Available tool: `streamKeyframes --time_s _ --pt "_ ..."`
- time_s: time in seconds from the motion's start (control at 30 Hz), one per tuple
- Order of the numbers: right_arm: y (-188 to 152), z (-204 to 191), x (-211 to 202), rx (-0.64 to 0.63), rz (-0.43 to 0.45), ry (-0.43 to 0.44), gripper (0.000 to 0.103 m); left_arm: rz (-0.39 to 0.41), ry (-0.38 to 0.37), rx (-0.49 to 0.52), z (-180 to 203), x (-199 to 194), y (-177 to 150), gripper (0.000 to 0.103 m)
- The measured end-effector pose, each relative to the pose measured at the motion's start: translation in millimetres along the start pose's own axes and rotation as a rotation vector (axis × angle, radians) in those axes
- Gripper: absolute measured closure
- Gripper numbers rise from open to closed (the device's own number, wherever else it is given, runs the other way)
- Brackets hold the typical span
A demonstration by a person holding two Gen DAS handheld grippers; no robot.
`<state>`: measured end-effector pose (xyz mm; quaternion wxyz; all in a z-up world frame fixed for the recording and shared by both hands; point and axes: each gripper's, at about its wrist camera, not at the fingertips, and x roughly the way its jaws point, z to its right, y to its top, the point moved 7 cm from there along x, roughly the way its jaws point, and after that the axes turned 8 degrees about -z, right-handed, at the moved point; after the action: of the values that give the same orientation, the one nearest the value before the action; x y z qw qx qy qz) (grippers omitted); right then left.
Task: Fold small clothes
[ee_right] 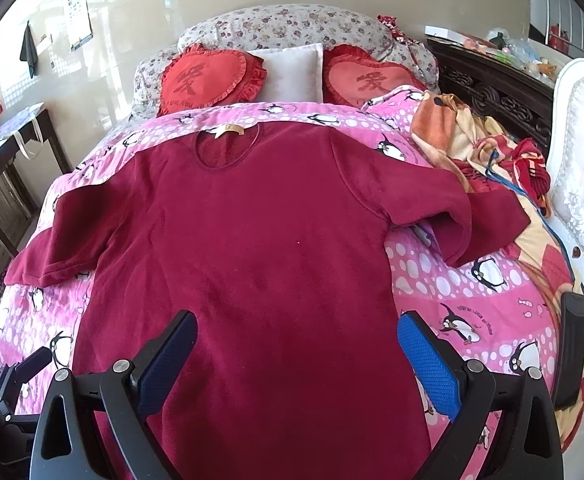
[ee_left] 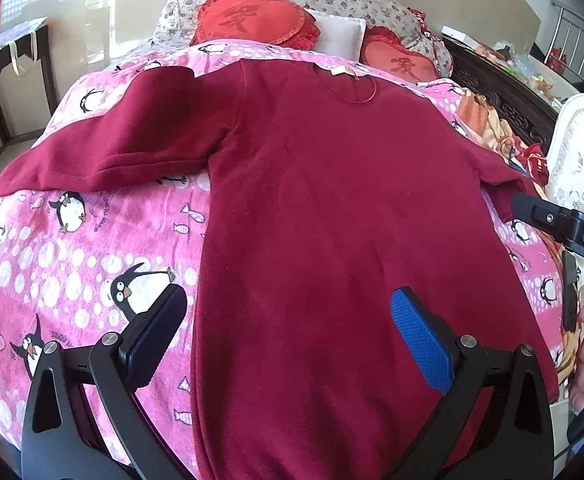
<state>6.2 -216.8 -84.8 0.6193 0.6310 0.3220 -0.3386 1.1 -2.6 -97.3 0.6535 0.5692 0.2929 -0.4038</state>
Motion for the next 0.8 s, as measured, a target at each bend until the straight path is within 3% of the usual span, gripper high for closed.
streamKeyframes --time_s 0.8 --pt "6.1 -1.2 9.1 -0.003 0.026 0.011 0.003 0.032 0.048 -0.075 -27.8 -9.5 8.7 0.0"
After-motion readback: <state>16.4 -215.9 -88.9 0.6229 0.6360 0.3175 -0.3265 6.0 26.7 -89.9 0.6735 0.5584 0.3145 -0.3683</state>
